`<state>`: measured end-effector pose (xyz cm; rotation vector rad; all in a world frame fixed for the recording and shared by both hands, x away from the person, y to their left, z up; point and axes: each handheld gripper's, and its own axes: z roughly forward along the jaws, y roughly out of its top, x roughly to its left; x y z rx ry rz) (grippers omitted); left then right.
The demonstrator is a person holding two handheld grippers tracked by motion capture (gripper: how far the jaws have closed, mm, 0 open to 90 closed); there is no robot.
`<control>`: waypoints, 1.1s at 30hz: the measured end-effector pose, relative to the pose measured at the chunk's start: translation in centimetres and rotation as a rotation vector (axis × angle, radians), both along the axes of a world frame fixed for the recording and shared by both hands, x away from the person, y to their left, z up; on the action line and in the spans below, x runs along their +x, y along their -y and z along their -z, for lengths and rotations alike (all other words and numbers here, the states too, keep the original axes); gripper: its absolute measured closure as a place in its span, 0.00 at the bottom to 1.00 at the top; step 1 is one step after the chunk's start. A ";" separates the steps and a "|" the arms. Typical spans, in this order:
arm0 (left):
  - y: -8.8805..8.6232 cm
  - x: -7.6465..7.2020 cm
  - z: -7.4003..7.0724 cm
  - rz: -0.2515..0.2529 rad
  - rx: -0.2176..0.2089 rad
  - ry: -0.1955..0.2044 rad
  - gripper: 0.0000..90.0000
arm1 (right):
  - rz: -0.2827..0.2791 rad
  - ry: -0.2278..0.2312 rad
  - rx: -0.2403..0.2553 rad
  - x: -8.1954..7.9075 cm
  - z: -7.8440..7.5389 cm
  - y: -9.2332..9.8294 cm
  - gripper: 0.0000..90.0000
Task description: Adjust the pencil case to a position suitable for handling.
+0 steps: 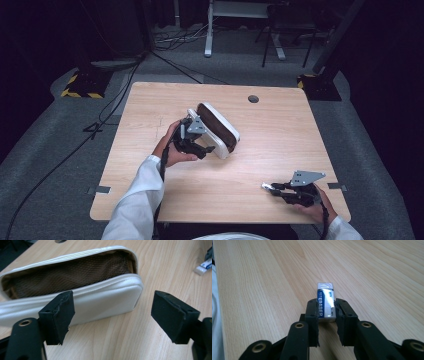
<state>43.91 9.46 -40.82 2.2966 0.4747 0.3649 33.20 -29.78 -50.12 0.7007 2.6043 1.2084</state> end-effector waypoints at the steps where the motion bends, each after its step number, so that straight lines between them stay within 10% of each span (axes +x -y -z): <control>1: 0.4 0.2 0.1 0.007 0.010 -0.003 0.20 | 0.005 -0.001 0.003 0.0 0.0 0.2 0.81; 18: 3.1 0.7 2.4 0.063 0.002 -0.066 0.26 | 0.012 0.007 -0.003 0.3 0.0 0.6 0.81; 33: 3.6 1.8 -0.1 0.058 -0.004 0.033 0.24 | 0.018 0.002 0.002 0.2 0.0 0.6 0.81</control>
